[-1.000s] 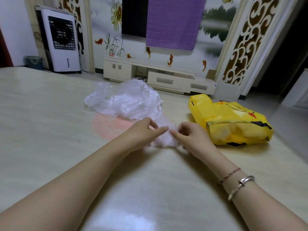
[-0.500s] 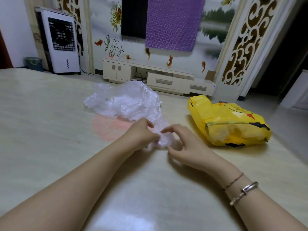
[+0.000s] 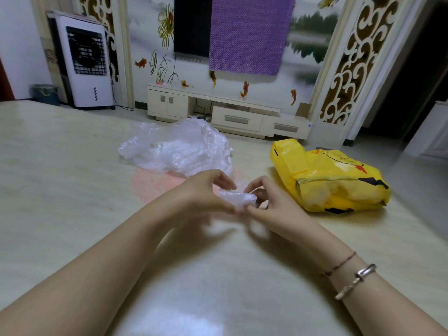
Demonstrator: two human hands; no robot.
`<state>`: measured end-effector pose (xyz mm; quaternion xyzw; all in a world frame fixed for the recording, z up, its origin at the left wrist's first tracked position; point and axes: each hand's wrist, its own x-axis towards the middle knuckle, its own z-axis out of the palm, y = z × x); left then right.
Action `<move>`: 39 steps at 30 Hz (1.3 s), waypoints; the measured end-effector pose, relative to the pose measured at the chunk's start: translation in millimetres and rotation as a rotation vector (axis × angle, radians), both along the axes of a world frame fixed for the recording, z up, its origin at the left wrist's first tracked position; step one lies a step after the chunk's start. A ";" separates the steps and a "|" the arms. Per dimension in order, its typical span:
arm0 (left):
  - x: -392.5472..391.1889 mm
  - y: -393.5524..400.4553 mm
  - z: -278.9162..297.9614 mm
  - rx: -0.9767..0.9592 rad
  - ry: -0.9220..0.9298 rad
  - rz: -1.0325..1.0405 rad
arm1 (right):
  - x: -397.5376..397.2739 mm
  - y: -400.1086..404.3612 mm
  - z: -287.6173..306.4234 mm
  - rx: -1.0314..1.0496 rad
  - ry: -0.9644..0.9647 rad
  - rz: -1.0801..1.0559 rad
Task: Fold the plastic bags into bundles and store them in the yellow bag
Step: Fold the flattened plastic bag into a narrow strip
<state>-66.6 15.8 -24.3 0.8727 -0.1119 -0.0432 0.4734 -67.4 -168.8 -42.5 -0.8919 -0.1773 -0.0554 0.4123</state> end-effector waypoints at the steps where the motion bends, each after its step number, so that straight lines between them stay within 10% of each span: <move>1: 1.8 -1.9 -1.6 -0.006 -0.005 -0.006 | -1.3 -0.7 3.2 0.067 0.060 -0.016; 6: 4.2 -7.8 -6.9 -0.142 0.112 0.050 | 6.7 -1.9 6.3 0.289 0.206 -0.105; 18: 16.3 -18.7 -19.8 -0.174 0.129 0.213 | 18.4 7.2 -10.4 -0.138 -0.093 -0.368; 32: 7.0 -43.2 12.8 -0.216 0.155 0.151 | -3.3 -60.6 39.2 -0.030 0.405 0.110; 39: 11.1 -108.4 5.7 -0.106 0.048 0.098 | -2.5 -142.7 45.5 0.141 0.450 -0.160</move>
